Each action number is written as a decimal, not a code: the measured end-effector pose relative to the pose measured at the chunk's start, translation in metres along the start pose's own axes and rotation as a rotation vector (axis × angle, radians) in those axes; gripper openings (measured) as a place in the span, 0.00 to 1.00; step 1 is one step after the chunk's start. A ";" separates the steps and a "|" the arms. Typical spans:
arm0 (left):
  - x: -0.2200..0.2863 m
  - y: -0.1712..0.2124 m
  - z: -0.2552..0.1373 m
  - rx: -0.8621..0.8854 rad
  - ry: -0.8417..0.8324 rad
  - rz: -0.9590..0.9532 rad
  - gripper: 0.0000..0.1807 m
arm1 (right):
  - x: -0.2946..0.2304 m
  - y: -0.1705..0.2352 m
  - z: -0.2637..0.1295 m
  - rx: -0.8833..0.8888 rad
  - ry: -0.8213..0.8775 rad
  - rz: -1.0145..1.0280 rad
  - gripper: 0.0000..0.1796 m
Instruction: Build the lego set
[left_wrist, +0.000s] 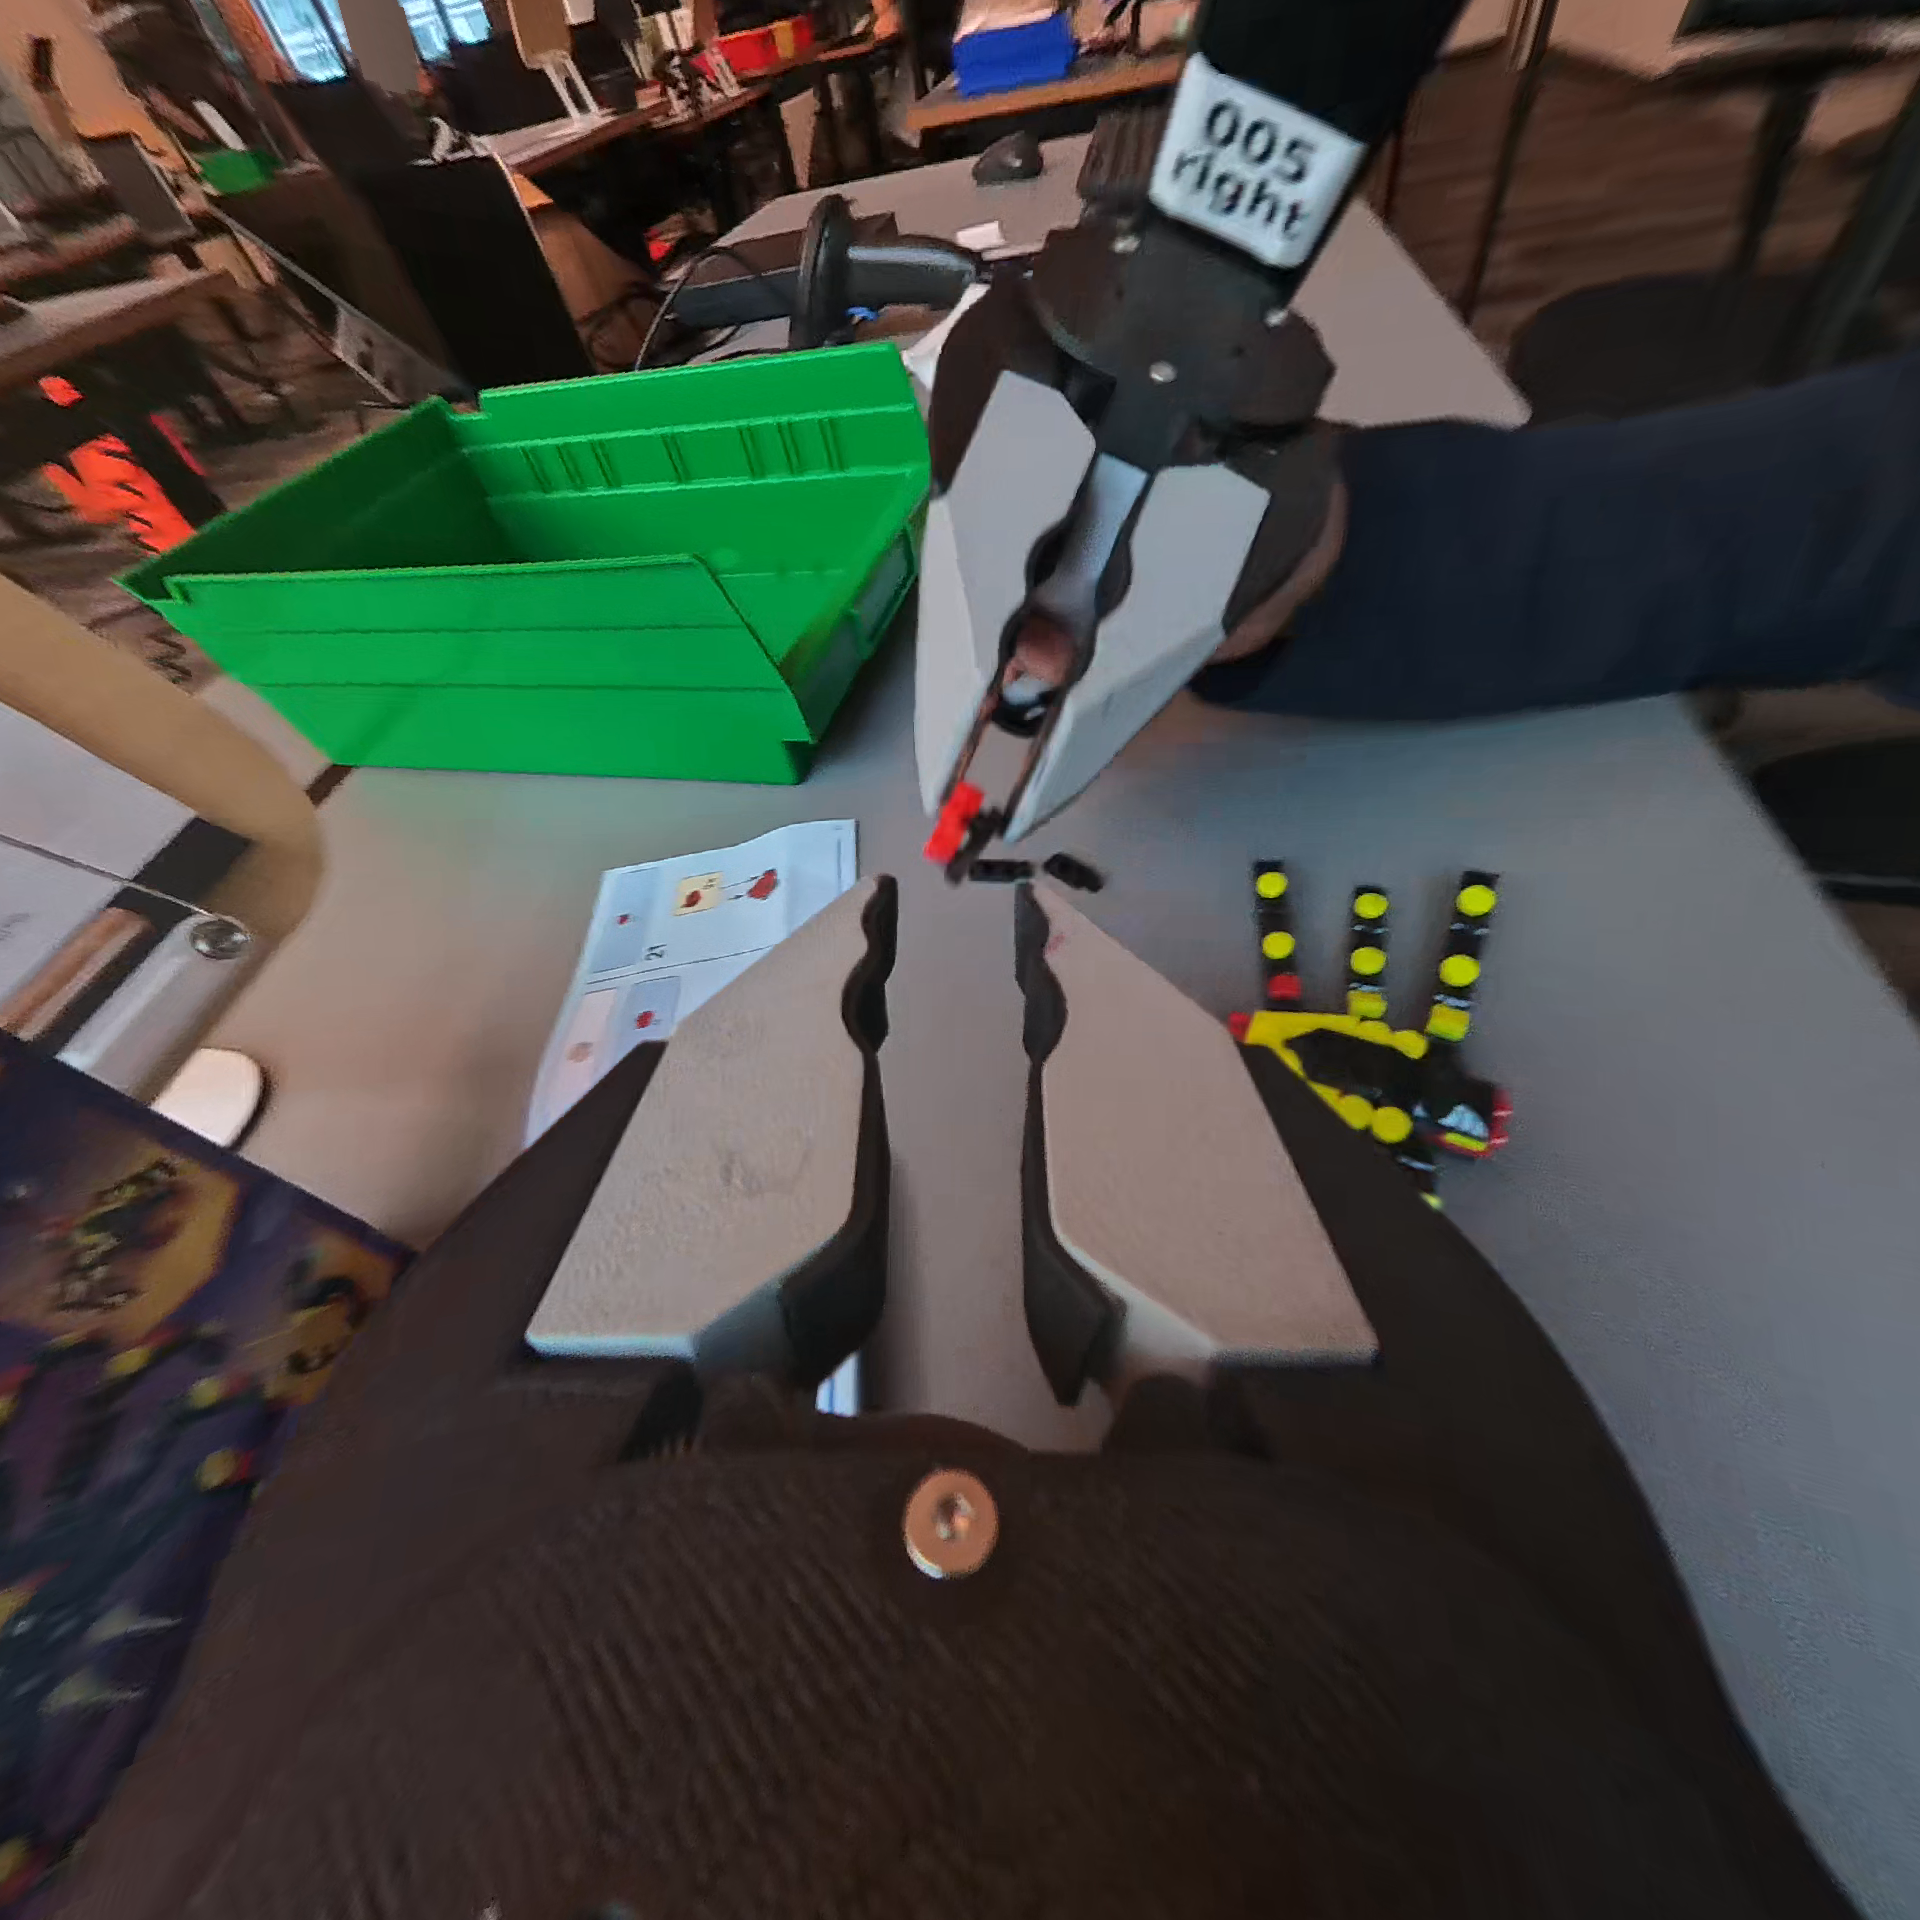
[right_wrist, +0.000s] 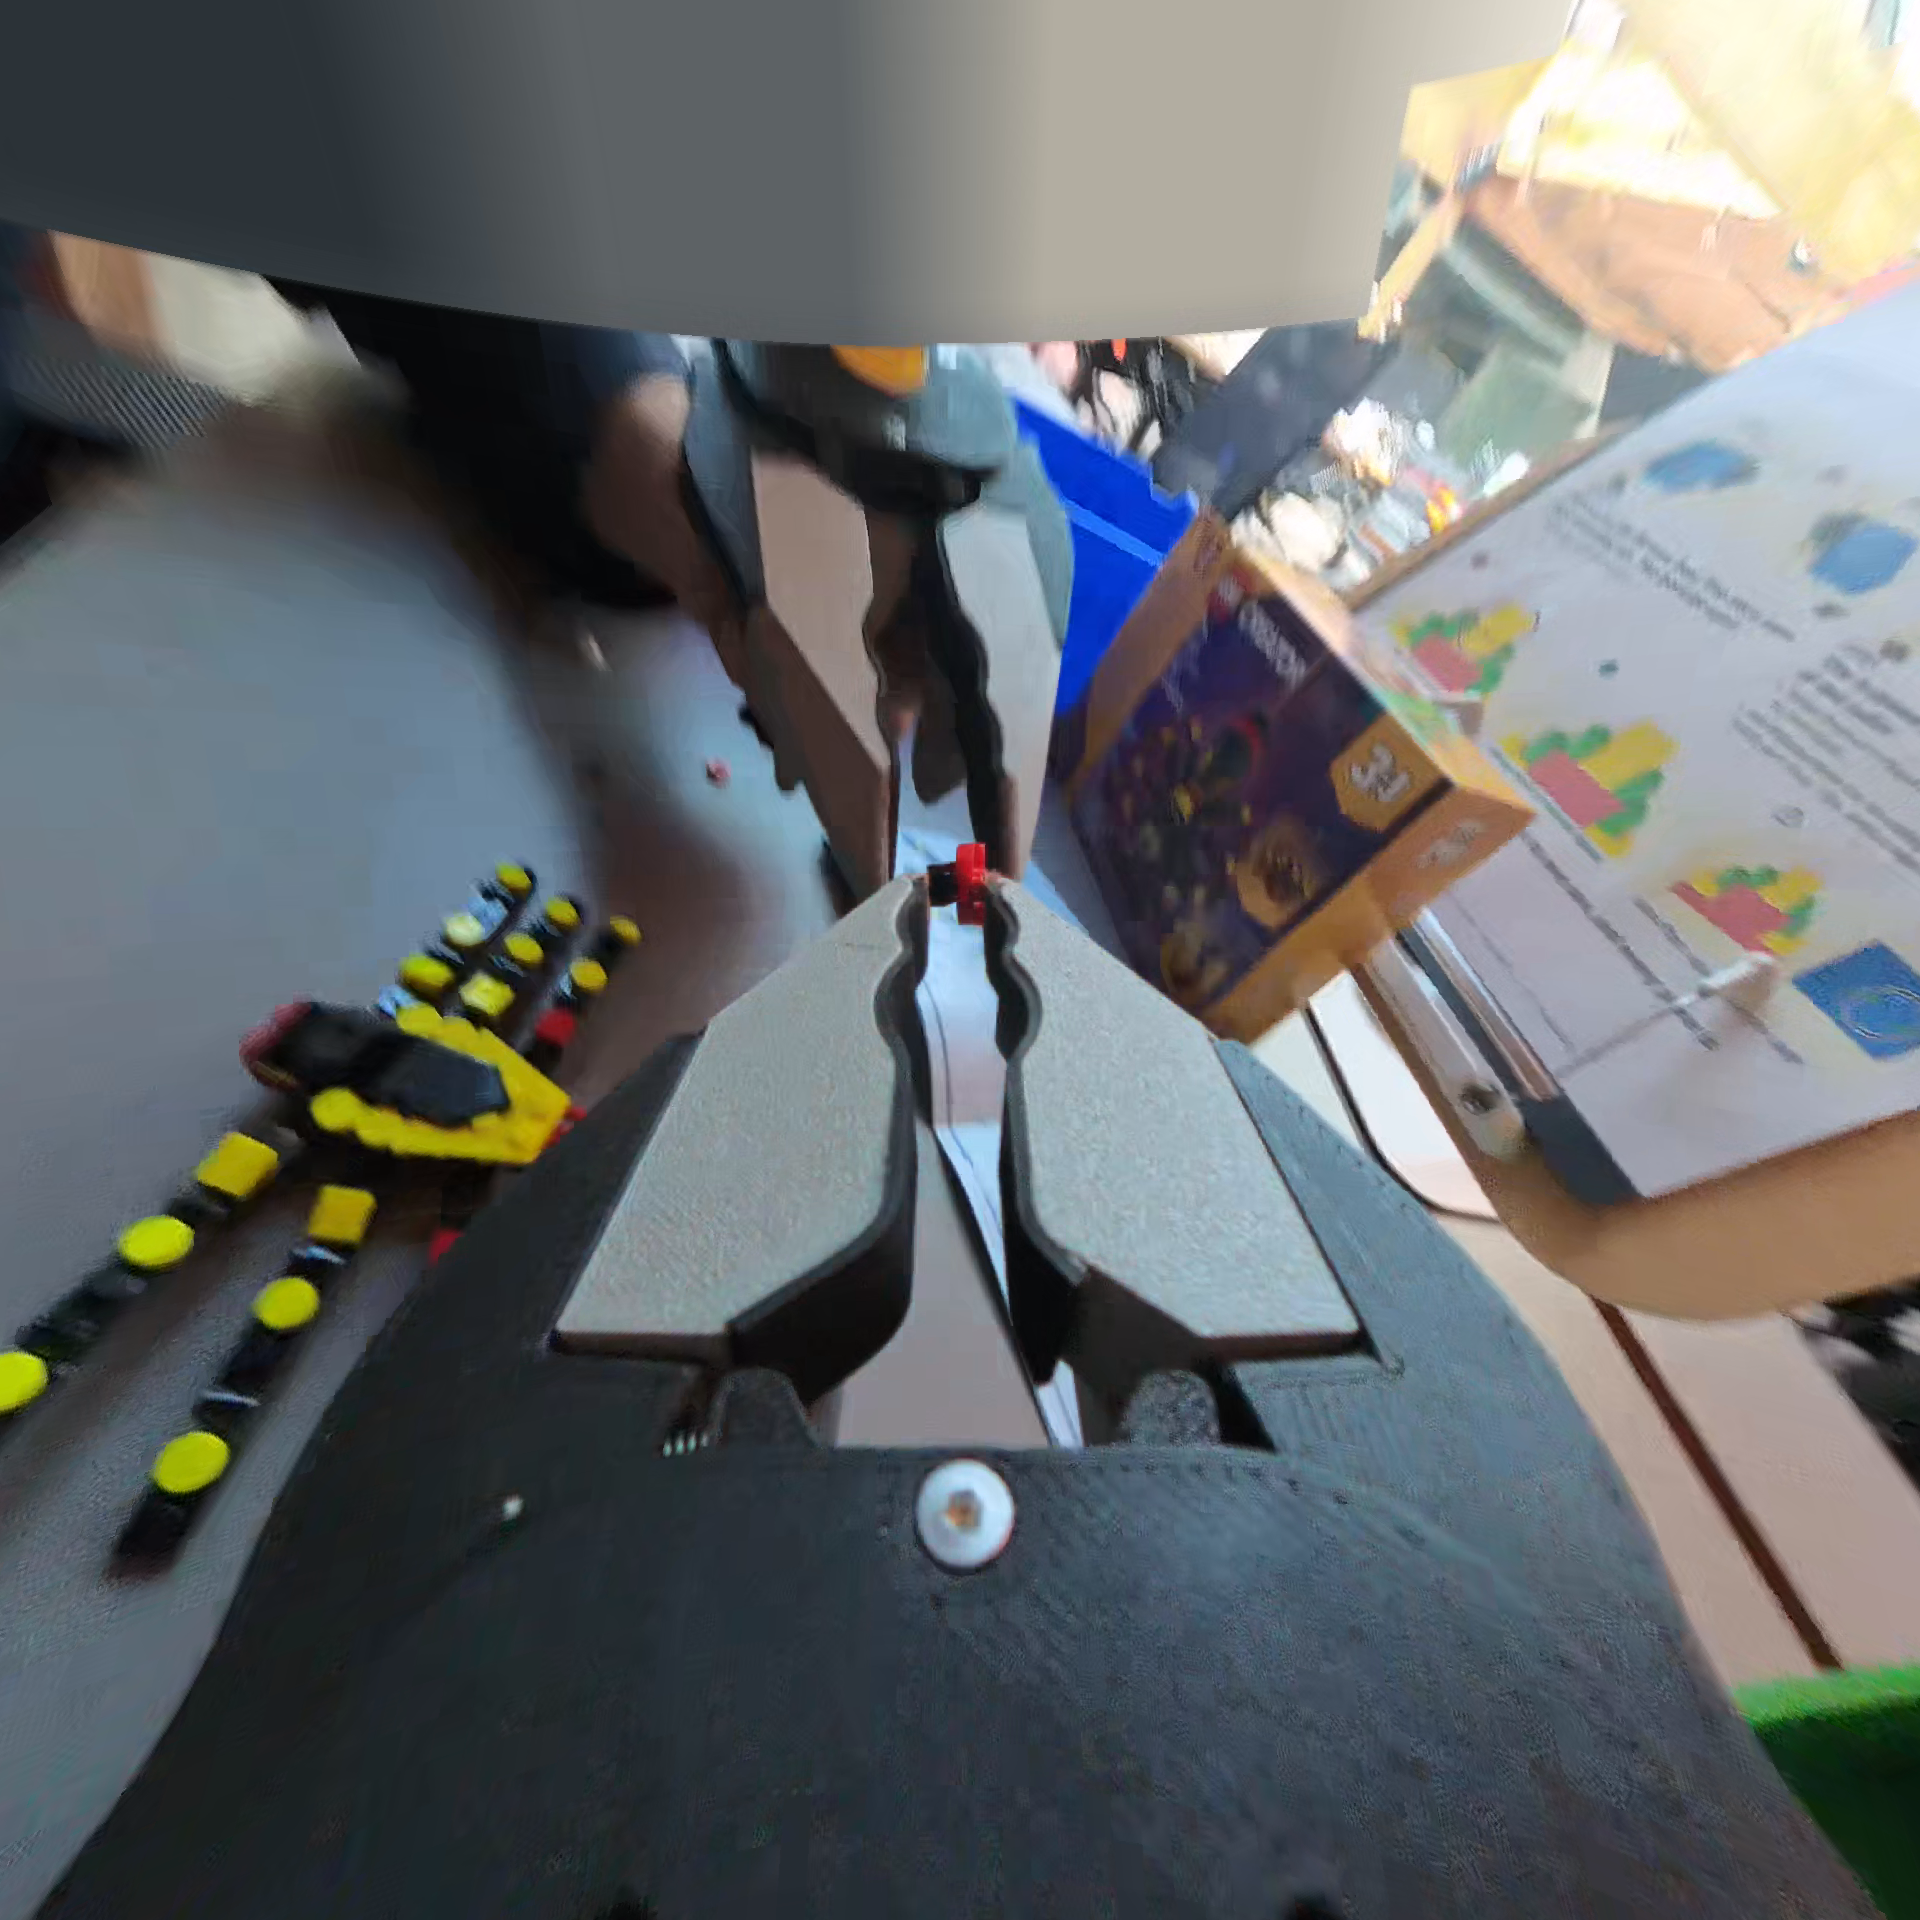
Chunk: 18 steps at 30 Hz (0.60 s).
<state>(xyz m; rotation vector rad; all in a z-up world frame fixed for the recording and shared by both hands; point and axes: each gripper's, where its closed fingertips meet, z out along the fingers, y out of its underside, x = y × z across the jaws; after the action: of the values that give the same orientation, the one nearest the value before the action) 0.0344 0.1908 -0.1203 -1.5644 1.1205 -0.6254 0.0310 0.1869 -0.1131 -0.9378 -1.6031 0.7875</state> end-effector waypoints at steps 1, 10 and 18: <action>0.001 0.002 0.001 -0.009 -0.010 0.030 0.10 | -0.003 0.006 0.003 -0.058 0.005 -0.038 0.04; 0.003 0.020 0.009 -0.043 -0.040 0.171 0.05 | -0.012 0.016 0.009 -0.208 0.020 -0.043 0.04; 0.006 0.023 0.010 -0.035 -0.040 0.263 0.05 | -0.017 0.014 0.012 -0.203 0.004 0.038 0.04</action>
<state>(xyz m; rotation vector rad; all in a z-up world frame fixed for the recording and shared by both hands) 0.0376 0.1901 -0.1460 -1.4212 1.2860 -0.3989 0.0235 0.1784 -0.1350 -1.1161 -1.6893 0.6561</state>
